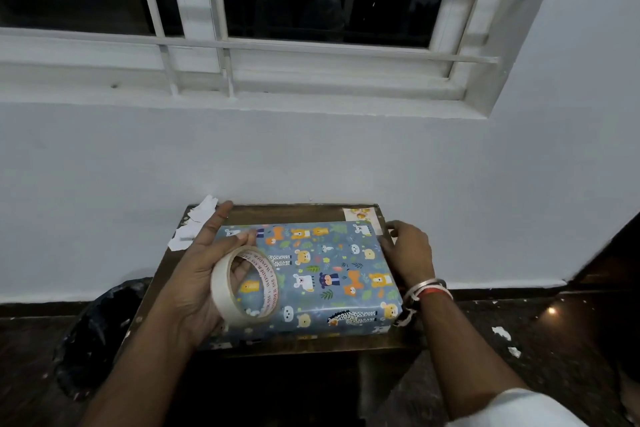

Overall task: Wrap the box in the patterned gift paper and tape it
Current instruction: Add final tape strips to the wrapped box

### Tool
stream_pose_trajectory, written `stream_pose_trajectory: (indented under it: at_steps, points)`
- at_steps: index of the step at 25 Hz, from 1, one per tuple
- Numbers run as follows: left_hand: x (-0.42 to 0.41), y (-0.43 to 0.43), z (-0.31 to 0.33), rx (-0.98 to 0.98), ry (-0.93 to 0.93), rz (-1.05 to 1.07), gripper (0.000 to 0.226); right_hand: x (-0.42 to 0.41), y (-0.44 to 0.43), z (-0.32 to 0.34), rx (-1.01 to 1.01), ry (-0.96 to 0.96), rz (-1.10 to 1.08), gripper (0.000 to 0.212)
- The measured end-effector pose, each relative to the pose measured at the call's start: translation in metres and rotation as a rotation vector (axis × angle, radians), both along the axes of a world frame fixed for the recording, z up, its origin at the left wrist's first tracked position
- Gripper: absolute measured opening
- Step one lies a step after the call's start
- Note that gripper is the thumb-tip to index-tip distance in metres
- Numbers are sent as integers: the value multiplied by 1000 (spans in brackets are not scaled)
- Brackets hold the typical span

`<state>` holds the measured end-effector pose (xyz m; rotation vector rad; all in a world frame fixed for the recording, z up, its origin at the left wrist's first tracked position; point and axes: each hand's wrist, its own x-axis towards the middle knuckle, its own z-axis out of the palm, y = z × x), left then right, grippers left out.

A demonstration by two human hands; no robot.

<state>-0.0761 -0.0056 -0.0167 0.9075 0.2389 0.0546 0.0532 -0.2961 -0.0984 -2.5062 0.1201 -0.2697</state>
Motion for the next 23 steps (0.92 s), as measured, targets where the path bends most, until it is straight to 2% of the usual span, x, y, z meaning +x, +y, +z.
stream_pose_trajectory:
  at_steps: [3,5,7,10,12,17,19,20,23]
  points:
    - [9,-4,-4,-17,5,-36,76,40,9,-5,-59,26,8,39]
    - [11,-4,-8,-38,28,-61,74,58,16,-7,-140,130,19,37]
    - [11,-5,-11,-46,41,-89,86,67,20,-6,-166,213,-8,50]
    - [11,-8,-15,-25,59,-69,61,76,21,-4,-151,278,-82,49]
    - [11,-9,-17,-20,64,-65,60,77,18,-2,-111,340,-87,57]
    - [8,-10,-15,-3,63,-68,61,71,20,-2,120,264,-99,48]
    - [8,-10,-13,13,61,-67,62,71,19,-3,240,220,-103,26]
    - [8,-10,-12,18,56,-69,62,71,19,-2,279,173,-105,12]
    - [7,-10,-8,1,49,-73,62,63,25,16,293,-23,-132,11]
